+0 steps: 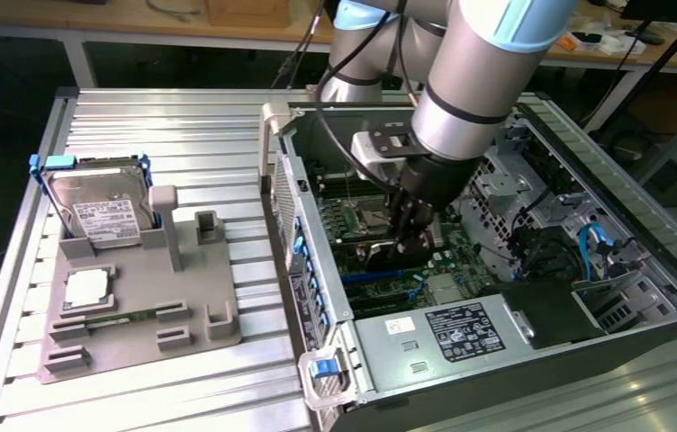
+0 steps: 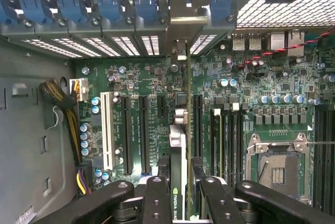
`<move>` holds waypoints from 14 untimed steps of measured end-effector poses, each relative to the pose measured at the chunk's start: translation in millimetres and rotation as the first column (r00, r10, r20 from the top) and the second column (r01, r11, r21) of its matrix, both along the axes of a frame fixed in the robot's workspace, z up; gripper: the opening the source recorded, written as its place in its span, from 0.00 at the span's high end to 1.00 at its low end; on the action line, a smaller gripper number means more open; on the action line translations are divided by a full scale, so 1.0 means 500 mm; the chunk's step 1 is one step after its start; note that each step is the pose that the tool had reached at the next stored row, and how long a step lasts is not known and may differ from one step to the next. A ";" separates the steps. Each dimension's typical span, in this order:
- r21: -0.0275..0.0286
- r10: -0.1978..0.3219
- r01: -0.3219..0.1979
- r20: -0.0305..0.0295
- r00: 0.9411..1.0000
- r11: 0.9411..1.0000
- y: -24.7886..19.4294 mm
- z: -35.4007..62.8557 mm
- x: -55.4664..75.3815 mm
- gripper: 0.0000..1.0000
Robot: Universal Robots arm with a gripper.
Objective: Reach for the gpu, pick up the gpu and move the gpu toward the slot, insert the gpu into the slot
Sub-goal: 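Insert the gpu into the slot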
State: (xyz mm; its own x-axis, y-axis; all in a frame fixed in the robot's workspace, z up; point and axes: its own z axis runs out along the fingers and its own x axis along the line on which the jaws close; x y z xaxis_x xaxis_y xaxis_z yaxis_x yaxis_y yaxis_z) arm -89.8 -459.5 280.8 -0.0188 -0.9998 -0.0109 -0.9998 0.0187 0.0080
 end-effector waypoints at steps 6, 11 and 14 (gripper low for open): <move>0.000 0.000 0.000 0.000 1.000 1.000 0.0000 -0.001 -0.005 0.73; 0.000 0.001 -0.001 0.000 1.000 1.000 0.0000 -0.001 -0.008 0.73; 0.000 0.001 -0.001 0.000 1.000 1.000 0.0000 -0.001 -0.010 0.73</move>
State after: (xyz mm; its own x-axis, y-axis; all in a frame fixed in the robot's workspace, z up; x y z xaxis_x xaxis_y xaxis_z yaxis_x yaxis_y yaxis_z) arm -94.6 -459.5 280.3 -0.0179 -0.9998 -0.0108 -0.9998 0.0178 0.0079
